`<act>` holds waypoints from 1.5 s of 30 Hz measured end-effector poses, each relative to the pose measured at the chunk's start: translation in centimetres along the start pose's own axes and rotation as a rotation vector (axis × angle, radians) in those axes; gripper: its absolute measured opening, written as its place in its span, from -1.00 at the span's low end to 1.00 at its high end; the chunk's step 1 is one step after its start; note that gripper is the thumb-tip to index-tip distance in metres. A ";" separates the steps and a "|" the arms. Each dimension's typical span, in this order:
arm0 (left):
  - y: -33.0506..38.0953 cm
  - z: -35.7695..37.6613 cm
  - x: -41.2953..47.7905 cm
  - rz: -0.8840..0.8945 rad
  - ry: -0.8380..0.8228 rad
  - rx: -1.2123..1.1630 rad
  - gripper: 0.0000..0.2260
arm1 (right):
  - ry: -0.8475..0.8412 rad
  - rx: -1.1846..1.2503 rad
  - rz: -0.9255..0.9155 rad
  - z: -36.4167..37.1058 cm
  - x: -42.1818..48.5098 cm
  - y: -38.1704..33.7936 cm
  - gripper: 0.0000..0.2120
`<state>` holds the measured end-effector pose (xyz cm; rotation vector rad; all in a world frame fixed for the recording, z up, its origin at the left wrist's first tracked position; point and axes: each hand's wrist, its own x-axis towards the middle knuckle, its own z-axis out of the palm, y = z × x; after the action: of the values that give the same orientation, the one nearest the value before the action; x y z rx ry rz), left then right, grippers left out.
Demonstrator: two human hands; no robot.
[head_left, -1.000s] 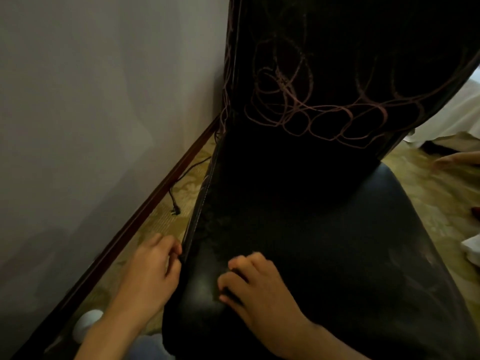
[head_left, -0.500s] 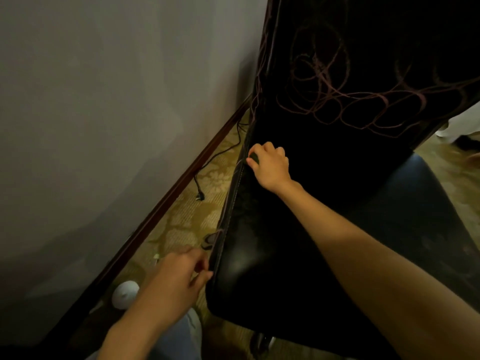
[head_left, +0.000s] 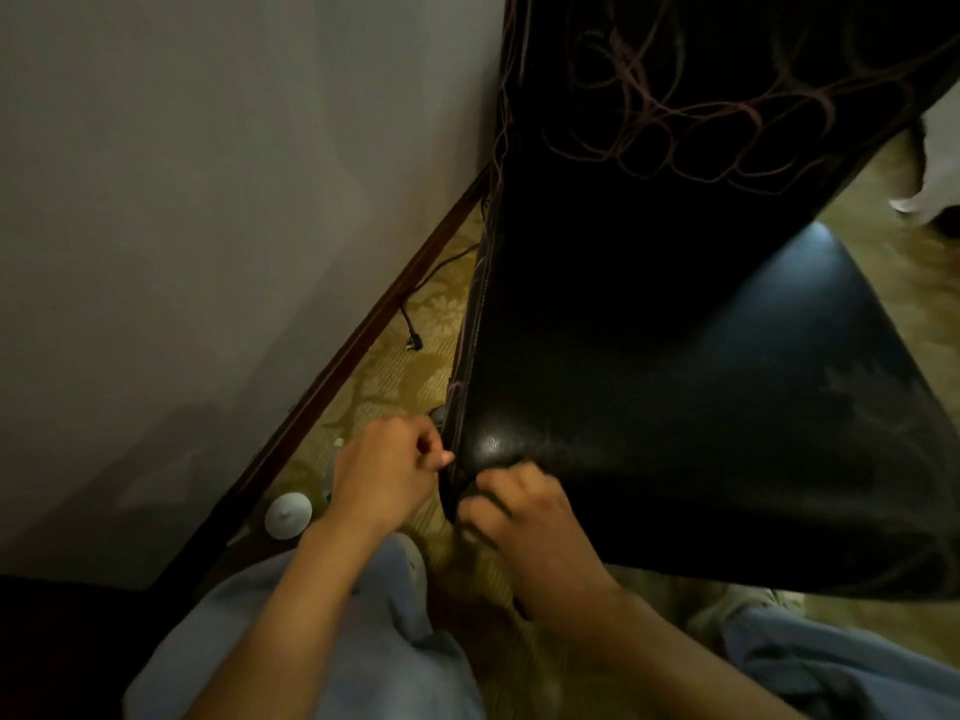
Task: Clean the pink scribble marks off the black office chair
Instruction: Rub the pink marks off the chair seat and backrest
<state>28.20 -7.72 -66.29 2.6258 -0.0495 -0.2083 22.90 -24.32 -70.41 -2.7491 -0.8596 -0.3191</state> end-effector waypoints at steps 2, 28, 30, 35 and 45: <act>0.0 0.1 -0.8 -0.009 0.020 -0.023 -0.91 | 0.133 0.119 0.107 -1.6 1.8 1.2 -0.81; 2.4 3.4 -5.3 0.161 0.391 0.033 -0.93 | 0.475 0.153 0.597 -2.5 0.0 -0.4 -0.79; 3.2 4.3 -5.1 0.229 0.417 0.073 -0.93 | 0.454 0.138 0.675 -2.3 1.5 0.6 -0.80; 4.5 6.8 -3.9 0.222 0.437 0.184 -0.85 | 0.284 -0.002 0.542 -1.0 0.3 1.5 -0.62; 4.0 7.6 -3.4 0.246 0.461 0.218 -0.87 | 0.543 -0.228 1.022 -6.2 -16.1 15.1 -0.87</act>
<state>23.67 -14.62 -70.43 2.7818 -0.2467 0.5116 17.88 -46.71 -71.45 -2.6454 0.7334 -0.8873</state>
